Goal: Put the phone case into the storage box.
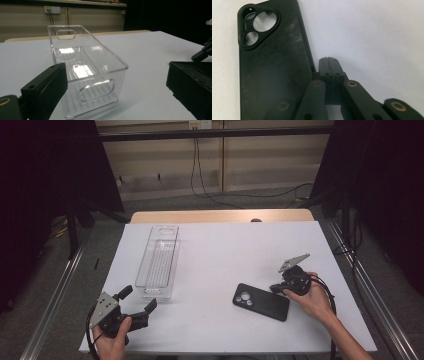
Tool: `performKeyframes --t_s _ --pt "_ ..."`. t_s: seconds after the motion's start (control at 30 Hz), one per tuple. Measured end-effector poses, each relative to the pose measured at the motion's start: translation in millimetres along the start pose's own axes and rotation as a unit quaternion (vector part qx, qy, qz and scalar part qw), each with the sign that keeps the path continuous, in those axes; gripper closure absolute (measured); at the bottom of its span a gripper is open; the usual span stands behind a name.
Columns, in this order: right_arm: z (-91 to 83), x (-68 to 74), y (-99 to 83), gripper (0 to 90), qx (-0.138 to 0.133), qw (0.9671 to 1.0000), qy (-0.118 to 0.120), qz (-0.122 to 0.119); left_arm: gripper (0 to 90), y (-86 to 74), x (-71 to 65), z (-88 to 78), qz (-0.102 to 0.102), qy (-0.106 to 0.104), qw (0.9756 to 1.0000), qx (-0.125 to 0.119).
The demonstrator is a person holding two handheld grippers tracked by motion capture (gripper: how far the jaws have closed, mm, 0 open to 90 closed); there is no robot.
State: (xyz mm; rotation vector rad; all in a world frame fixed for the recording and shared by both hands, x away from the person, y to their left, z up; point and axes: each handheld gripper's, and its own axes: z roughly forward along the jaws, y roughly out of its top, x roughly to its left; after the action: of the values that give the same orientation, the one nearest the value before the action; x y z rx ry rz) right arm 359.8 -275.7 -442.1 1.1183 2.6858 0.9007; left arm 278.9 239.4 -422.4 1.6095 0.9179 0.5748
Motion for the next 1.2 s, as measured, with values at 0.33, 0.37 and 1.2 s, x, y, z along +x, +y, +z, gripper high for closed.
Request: performKeyframes --t_s 0.33,0.37,1.2 --pt "-3.6 7.3 -5.6 90.0 -0.001 1.0000 -0.005 -0.003 3.5 -1.2 3.3 3.1 -0.004 0.007 1.0000 0.003" --pt "-4.1 7.6 -6.5 90.0 -0.002 1.0000 -0.004 -0.004 3.5 -1.1 3.4 3.3 -0.002 0.005 1.0000 0.004" --pt "-14.1 22.8 -26.5 90.0 -0.018 0.9997 -0.008 0.017 3.5 0.2 5.1 -0.3 0.003 0.003 1.0000 -0.002"
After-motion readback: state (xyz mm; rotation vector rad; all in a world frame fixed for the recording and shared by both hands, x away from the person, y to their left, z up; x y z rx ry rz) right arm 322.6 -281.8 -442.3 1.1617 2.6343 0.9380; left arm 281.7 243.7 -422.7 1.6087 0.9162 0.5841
